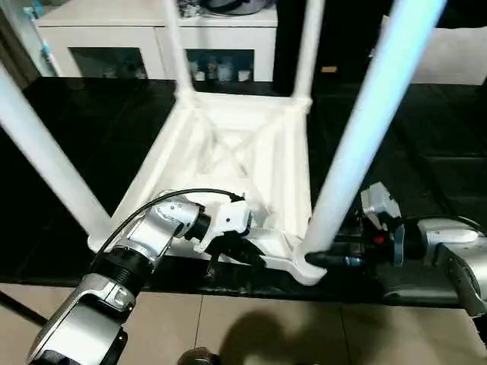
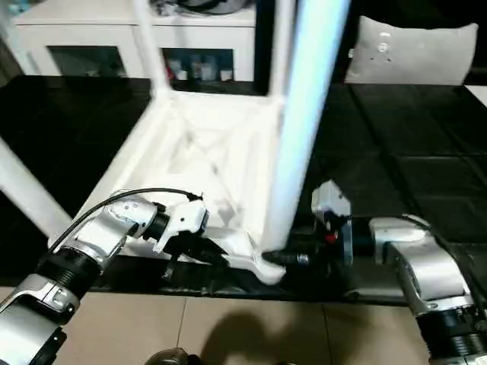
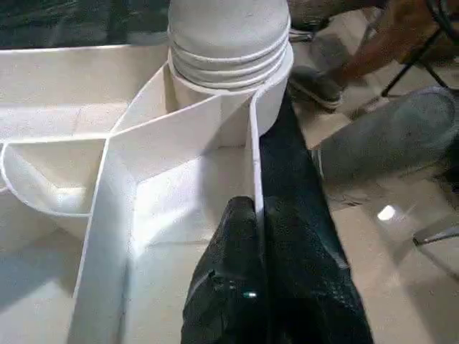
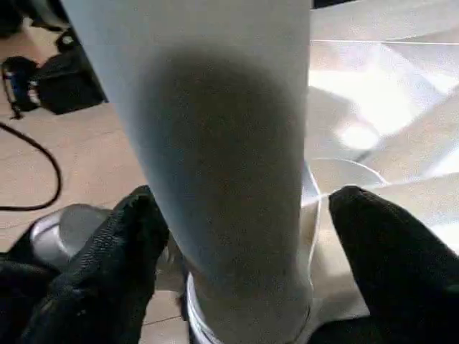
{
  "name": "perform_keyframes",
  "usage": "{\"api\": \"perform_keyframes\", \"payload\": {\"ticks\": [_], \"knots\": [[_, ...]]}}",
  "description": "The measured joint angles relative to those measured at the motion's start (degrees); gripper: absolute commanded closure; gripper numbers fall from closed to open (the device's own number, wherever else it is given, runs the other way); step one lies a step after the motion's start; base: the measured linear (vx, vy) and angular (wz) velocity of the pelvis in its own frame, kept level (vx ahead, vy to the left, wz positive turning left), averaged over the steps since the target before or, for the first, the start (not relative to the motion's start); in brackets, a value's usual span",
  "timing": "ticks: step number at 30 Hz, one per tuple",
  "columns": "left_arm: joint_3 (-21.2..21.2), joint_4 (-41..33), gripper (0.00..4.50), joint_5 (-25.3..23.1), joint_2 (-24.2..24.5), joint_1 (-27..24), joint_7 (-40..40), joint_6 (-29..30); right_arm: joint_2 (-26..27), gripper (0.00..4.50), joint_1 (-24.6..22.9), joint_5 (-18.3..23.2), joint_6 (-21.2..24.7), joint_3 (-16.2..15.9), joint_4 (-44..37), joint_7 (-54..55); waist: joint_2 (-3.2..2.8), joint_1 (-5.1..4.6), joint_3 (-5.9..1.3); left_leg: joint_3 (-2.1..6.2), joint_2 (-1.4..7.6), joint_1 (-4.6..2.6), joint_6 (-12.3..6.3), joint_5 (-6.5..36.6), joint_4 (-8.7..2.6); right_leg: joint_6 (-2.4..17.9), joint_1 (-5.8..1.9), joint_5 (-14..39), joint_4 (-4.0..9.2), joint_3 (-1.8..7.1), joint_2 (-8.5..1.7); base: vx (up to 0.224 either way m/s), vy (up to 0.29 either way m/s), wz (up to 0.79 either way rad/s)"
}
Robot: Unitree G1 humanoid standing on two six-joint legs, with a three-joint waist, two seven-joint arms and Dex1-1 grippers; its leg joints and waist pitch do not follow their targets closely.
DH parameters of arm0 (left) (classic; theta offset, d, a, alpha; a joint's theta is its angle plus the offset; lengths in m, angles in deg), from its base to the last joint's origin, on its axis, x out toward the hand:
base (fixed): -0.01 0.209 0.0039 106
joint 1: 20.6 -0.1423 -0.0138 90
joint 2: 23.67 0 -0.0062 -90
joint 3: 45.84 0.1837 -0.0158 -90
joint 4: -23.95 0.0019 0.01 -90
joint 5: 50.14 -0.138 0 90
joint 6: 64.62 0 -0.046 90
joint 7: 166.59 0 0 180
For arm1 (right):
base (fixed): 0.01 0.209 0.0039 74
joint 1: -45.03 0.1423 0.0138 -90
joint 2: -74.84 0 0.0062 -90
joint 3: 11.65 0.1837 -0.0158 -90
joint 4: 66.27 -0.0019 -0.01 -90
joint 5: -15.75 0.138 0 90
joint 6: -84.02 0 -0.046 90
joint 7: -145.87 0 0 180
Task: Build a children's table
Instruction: Rotate leg to tighten
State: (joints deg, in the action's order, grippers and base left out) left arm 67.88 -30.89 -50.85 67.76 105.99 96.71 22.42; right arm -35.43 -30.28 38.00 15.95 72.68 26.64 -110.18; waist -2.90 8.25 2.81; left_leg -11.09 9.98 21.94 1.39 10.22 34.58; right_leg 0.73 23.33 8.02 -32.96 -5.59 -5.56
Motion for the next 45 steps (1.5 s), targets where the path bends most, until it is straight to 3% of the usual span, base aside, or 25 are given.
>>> {"api": "perform_keyframes", "payload": {"ticks": [8, 13, 22, 24, 29, 31, 35, 36, 45], "knots": [[0.5, 0.0, 4.50, 0.0, -0.4, 0.5, 0.9, -0.5, -0.7, 1.52, 0.0, 0.5, 0.3, -1.7, 0.0, -2.3, 0.00, -0.14, 0.00, 0.00, 0.02, 0.00, 0.00, 0.0, -0.01, 0.0, 0.01, 0.0, -0.02, -0.01, 0.01, 0.000, 0.000, 0.00], [0.5, 0.0, 4.50, 0.0, -0.2, 0.6, 0.9, -0.5, -0.5, 2.09, -0.1, 0.5, 0.4, -1.8, 0.0, -2.5, 0.00, -0.14, 0.00, 0.00, 0.02, 0.00, 0.00, 0.0, 0.00, 0.0, 0.01, 0.0, -0.02, -0.01, 0.01, 0.000, 0.000, 0.00], [-1.0, 0.9, 4.50, -0.2, -0.7, 0.9, -2.5, 2.6, 3.2, 2.41, -1.5, 0.9, 2.9, 0.2, -1.7, 4.9, -0.02, -0.47, -0.02, -0.01, 0.02, -0.07, 0.08, -0.1, 0.02, 0.0, 0.00, 0.0, -0.07, 0.01, 0.01, 0.000, 0.000, 0.00], [-2.9, 1.7, 4.50, -0.7, -1.6, 1.3, -7.1, 6.1, 7.4, 2.41, -1.0, -1.4, 3.8, 1.9, -1.5, 12.4, 0.07, -1.48, 0.02, 0.01, 0.04, -0.18, 0.23, -0.1, 0.01, 0.0, -0.05, 0.0, -0.10, 0.02, 0.05, 0.000, 0.000, 0.00], [-4.9, 2.8, 4.50, -2.1, -6.9, 3.5, -19.2, 12.6, 13.9, 2.49, 3.2, -6.7, 7.0, 5.5, 0.6, 31.1, 0.11, -5.71, 0.07, -0.01, 0.02, -0.20, 0.28, -0.2, 0.00, 0.0, -0.02, 0.0, 0.02, -0.01, 0.04, 0.000, 0.000, 0.00], [-5.5, 4.0, 4.50, -2.9, -9.5, 4.0, -24.5, 14.6, 16.9, 2.49, 4.0, -8.7, 9.4, 6.6, 0.8, 38.2, 0.10, -6.57, 0.06, 0.04, 0.02, -0.19, 0.28, -0.2, -0.08, 0.0, 0.00, 0.0, 0.01, -0.05, 0.08, 0.000, 0.000, 0.00], [-6.6, 5.2, 4.50, -4.0, -14.2, 4.6, -33.2, 17.2, 20.3, 2.49, 5.6, -11.7, 11.3, 7.9, 1.2, 47.8, 0.03, -6.90, 0.01, 0.06, 0.08, 0.18, 0.29, -0.2, -0.31, 0.0, 0.41, 0.0, 0.01, -0.11, 0.15, 0.000, 0.000, 0.00], [-6.7, 5.2, 4.50, -4.2, -15.0, 4.7, -34.5, 17.8, 21.0, 1.95, 5.6, -12.2, 11.1, 8.4, 1.2, 49.1, -0.03, -6.79, -0.02, 0.05, 0.08, 0.22, 0.28, -0.2, -0.38, -0.1, 0.48, 0.0, 0.01, -0.10, 0.15, 0.000, 0.000, 0.00], [-6.3, 5.0, 4.50, -4.5, -15.0, 4.7, -34.5, 17.4, 21.4, 1.09, 4.0, -12.5, 8.2, 8.2, 0.5, 48.4, -0.11, -6.16, -0.07, -0.02, 0.07, 0.21, 0.16, -0.2, -0.56, -0.1, 0.56, 0.2, 0.00, -0.06, 0.16, 0.000, 0.000, 0.00]]}}
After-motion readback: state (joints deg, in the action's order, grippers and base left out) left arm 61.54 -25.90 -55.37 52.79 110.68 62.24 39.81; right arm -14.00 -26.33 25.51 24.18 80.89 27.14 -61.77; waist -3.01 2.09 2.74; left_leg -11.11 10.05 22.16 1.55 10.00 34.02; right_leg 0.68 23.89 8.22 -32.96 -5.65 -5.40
